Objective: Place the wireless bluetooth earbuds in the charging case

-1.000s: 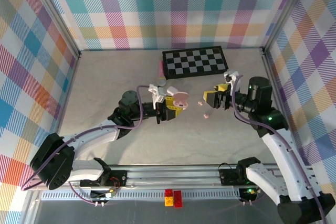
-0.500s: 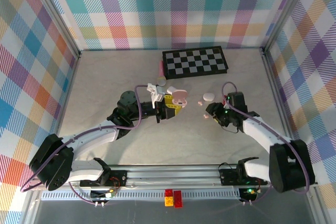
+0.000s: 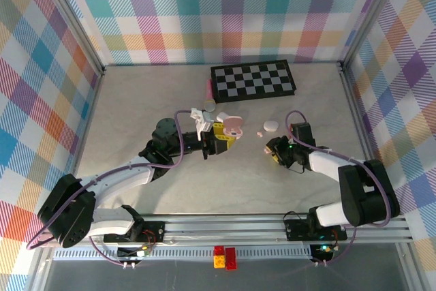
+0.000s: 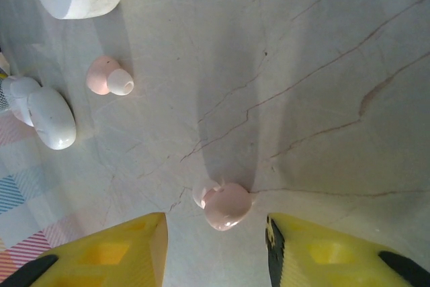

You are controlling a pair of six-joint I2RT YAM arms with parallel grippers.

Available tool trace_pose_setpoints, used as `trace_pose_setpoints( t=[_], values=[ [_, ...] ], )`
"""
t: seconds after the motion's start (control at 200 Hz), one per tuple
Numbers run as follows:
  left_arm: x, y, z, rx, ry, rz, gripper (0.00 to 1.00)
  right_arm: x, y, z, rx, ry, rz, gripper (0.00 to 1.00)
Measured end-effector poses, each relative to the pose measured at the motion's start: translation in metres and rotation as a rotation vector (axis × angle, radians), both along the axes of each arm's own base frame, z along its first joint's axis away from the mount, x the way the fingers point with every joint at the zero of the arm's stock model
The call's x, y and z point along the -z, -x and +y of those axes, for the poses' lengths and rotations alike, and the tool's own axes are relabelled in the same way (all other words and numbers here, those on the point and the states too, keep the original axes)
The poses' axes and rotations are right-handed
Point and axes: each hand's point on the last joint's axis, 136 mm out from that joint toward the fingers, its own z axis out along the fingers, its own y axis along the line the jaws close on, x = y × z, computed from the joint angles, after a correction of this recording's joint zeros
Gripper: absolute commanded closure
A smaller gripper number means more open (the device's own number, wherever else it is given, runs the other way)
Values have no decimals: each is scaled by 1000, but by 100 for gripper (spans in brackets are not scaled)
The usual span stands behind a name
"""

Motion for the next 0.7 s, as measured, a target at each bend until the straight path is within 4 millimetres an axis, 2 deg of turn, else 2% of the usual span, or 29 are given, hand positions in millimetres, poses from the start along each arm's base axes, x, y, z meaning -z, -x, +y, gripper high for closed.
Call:
trace_pose_setpoints(
  t=[0.125, 0.33, 0.7],
  values=[
    [0, 0, 0, 0, 0, 0, 65, 6, -1, 2, -4, -7, 16, 63],
    [0, 0, 0, 0, 0, 1, 65, 5, -7, 5, -14, -16, 12, 71],
    [1, 0, 0, 0, -2, 2, 65, 5, -18, 11, -54, -17, -4, 70]
  ],
)
